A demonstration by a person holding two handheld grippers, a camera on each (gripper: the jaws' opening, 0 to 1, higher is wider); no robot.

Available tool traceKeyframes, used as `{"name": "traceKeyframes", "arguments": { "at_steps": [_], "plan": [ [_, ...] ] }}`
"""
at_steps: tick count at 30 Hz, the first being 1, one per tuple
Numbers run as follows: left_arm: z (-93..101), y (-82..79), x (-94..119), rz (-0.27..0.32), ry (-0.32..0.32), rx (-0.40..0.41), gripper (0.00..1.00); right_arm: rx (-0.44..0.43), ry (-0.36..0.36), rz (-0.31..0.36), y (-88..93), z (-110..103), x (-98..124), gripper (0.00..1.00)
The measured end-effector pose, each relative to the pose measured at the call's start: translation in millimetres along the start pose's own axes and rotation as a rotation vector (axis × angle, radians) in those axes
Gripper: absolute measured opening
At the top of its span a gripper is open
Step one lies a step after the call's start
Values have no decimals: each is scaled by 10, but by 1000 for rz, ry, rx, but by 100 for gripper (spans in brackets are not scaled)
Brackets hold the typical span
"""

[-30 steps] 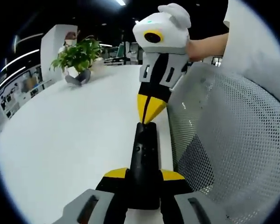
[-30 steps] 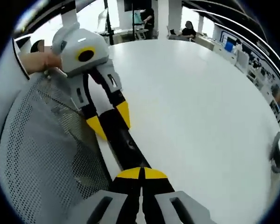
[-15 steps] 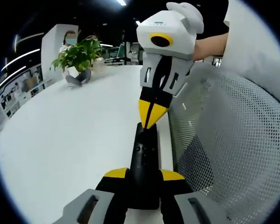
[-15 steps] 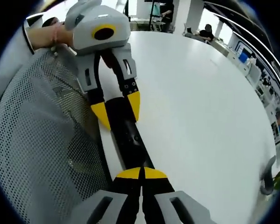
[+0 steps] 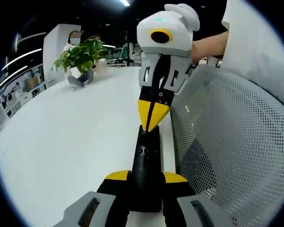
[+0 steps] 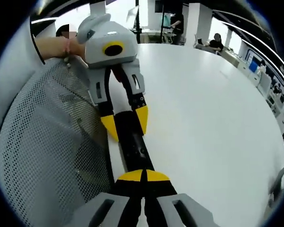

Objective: Press the specified remote control buttons in sequence, fully releasing each button before pressing the next.

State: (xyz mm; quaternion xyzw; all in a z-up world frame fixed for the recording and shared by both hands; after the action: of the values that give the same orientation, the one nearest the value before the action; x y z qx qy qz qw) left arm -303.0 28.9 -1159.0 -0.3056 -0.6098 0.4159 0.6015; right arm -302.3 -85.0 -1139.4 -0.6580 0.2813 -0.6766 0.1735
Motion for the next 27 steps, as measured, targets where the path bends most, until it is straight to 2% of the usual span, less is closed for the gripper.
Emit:
{"name": "traceKeyframes", "arguments": {
  "at_steps": [1,2,7,9,12,14,15,16,17,19,20,21,25,26,27],
  "plan": [
    [3,0,0,0,-2,-3,24,6,30,11,-15,13,-8,0],
    [3,-2,0,-1,-3,-7,24,14,8,4,-24,1,14,0],
    [7,-1,0,-4,-4,-11,24,63,-3,-7,-32,5,-1,0],
    [8,-2,0,-4,-6,-10,24,117,-7,-49,-48,8,-15,0],
    [11,-2,0,-6,-7,-15,24,122,-10,-52,-53,3,-16,0],
    [12,-1,1,-3,-7,-11,24,43,-19,-6,-38,17,-1,0],
    [12,-1,1,-2,-7,-11,24,-51,-6,23,-27,26,13,0],
    [12,-1,1,-2,-8,-11,24,-93,-1,44,-28,27,21,0],
    [13,-2,0,-2,-9,-11,24,-69,-11,51,-8,22,35,0],
    [15,-1,-1,-2,-10,-11,24,-35,49,47,11,61,46,9],
    [16,-2,-2,-1,-11,-11,24,-34,19,44,11,21,36,10],
    [15,-1,-1,1,-11,-11,24,-37,4,44,5,5,29,8],
    [13,0,-3,4,-9,-7,24,-1,-18,57,-54,-11,-9,7],
    [13,0,-3,3,-10,-9,24,24,-30,40,-52,-18,-22,8],
    [13,0,-3,3,-10,-9,24,87,-46,31,-61,-7,-17,7]
  ]
}}
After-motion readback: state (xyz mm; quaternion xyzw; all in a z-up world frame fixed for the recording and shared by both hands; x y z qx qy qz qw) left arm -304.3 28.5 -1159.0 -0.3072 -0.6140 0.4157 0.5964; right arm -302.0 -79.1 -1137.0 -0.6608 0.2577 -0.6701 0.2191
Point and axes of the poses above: the point that each gripper's makers call its tool centre point, and the gripper's own axes: x roughly backward along the fingers, z roughly to its right, y roughly out of its underside, the point moved 5 cm from there along x, roughly backward along the fingers, and after that the axes turned 9 degrees about z, right-handed, at the moved point
